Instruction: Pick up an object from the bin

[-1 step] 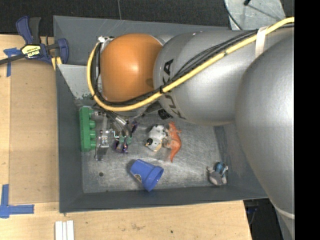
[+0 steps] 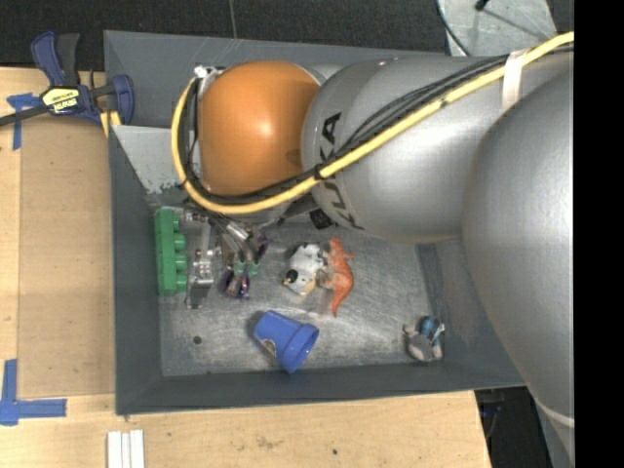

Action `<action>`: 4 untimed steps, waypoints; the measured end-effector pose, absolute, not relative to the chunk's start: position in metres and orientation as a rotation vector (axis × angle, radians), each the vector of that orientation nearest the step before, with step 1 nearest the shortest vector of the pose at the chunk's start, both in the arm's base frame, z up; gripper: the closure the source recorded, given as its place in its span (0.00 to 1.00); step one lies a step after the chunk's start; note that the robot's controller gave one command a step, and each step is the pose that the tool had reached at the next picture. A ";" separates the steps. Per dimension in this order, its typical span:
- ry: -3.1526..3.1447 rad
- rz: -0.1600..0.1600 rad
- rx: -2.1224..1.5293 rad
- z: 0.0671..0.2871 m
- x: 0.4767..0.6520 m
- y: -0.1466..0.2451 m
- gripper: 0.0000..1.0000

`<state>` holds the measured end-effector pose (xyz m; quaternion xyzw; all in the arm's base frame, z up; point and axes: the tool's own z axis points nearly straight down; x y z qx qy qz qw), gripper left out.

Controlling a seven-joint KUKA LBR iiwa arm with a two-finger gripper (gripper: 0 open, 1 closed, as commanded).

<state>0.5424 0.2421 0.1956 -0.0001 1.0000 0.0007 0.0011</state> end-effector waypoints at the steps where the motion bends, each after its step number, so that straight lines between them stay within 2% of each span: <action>1: 3.130 0.002 -0.209 0.145 0.554 0.211 0.00; 2: 3.032 0.001 -0.809 0.135 0.577 0.179 0.00; 3: 3.014 0.001 -0.867 0.135 0.595 0.158 0.00; 4: 2.913 -0.001 -1.161 0.076 0.595 0.157 0.00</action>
Offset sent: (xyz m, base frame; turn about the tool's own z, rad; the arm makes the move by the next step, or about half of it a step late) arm 0.0460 -0.0796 -0.0606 -0.6060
